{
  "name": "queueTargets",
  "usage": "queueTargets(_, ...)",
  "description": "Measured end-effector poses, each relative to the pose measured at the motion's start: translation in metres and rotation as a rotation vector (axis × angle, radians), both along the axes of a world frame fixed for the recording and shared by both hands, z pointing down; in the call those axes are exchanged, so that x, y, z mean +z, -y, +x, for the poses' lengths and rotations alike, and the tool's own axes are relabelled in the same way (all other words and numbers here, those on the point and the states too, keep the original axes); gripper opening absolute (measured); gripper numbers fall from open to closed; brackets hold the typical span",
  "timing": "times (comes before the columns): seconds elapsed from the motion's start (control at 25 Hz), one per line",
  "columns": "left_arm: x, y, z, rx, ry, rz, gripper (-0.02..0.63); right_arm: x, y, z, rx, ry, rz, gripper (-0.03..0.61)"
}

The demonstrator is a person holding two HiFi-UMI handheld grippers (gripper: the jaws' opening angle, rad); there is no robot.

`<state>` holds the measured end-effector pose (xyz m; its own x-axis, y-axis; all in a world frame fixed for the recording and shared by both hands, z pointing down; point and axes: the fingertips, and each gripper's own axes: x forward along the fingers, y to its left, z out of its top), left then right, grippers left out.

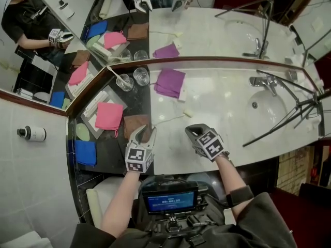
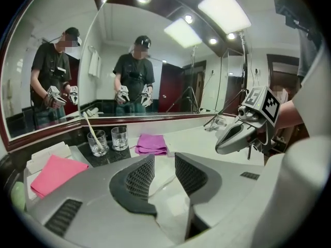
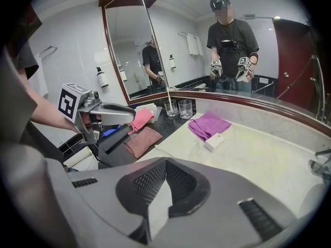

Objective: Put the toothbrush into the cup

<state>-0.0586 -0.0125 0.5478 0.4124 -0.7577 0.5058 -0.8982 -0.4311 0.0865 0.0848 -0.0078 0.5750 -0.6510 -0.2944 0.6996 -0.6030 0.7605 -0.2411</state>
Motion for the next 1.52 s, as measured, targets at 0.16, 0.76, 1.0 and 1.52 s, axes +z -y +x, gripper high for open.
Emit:
queueTargets(0.16,0.01,0.002,0.008,-0.025,-0.061,-0.048,0.138,0.002,0.001,0.004,0.007,0.004,-0.004,0.006)
queueTargets(0.76,0.05,0.007,0.053,0.119,0.085,-0.127,0.285,0.011,0.001,0.027,0.012,-0.003,-0.023,0.006)
queueTargets(1.0,0.079,0.018,0.057,0.313,0.377,-0.097,0.284,0.018,-0.001,0.038,0.026,0.0,-0.041,0.006)
queueTargets(1.52,0.16,0.031,0.08,0.73,0.715,-0.237,0.226,0.037,-0.008,0.07,0.098,0.012,-0.085,0.006)
